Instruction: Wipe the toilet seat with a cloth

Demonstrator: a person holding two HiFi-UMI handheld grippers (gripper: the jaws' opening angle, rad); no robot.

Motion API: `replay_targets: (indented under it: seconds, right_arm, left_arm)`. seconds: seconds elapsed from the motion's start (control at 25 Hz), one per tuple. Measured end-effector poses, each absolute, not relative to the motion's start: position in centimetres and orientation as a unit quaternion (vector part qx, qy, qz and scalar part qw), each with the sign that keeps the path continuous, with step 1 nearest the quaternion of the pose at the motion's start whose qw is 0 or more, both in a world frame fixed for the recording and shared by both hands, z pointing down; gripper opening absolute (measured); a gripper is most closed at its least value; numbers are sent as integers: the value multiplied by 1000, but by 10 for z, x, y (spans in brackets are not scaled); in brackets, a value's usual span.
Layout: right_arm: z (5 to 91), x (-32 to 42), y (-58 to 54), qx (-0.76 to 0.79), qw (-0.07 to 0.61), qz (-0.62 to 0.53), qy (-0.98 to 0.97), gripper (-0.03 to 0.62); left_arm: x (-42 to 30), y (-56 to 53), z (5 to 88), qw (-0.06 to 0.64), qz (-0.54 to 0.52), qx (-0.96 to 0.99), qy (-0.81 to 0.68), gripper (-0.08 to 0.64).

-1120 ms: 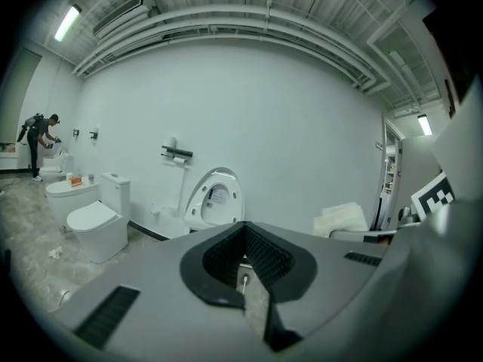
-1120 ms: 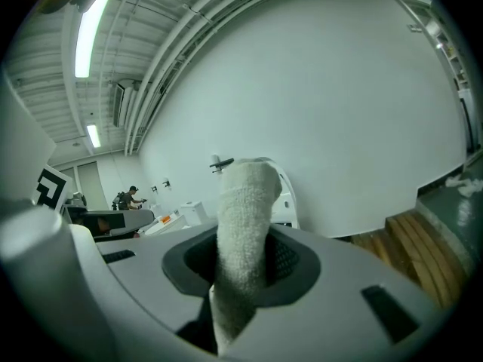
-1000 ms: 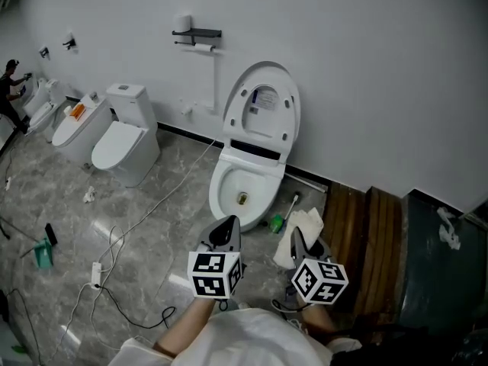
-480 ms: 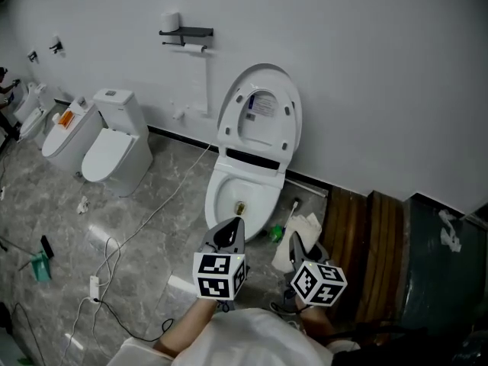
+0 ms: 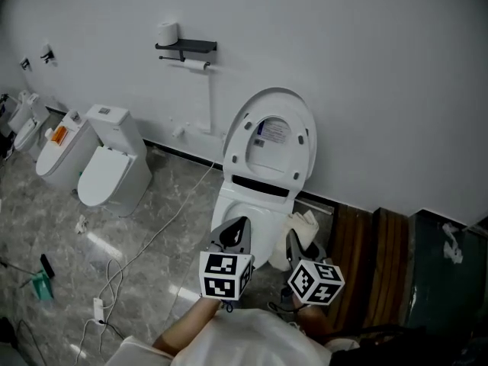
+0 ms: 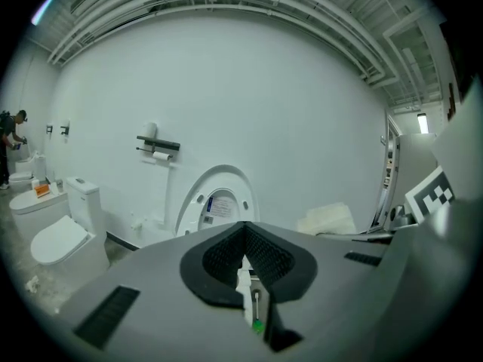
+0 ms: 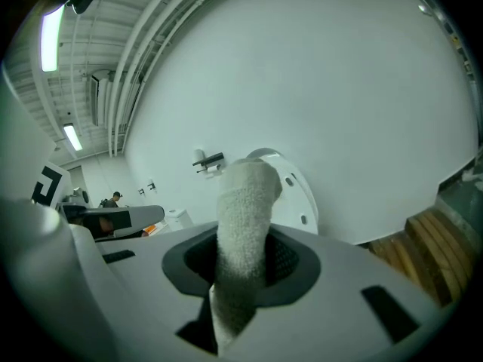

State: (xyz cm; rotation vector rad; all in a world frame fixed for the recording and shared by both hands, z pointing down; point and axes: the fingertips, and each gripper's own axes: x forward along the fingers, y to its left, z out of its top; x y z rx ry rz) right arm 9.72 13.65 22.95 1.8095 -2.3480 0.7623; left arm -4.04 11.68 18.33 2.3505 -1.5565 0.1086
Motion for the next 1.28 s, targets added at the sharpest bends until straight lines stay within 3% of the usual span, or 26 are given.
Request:
replay_targets:
  seconds: [0.76,1.28]
  right_arm:
    - [285,85,19,591,74,301,-745,94]
    - [270,95,-150,577,66,230,-781,94]
  left_arm:
    - [-21,-9,228,216,71,831,-508,11]
    - [-15,-118,238,246,46,817,-520,11]
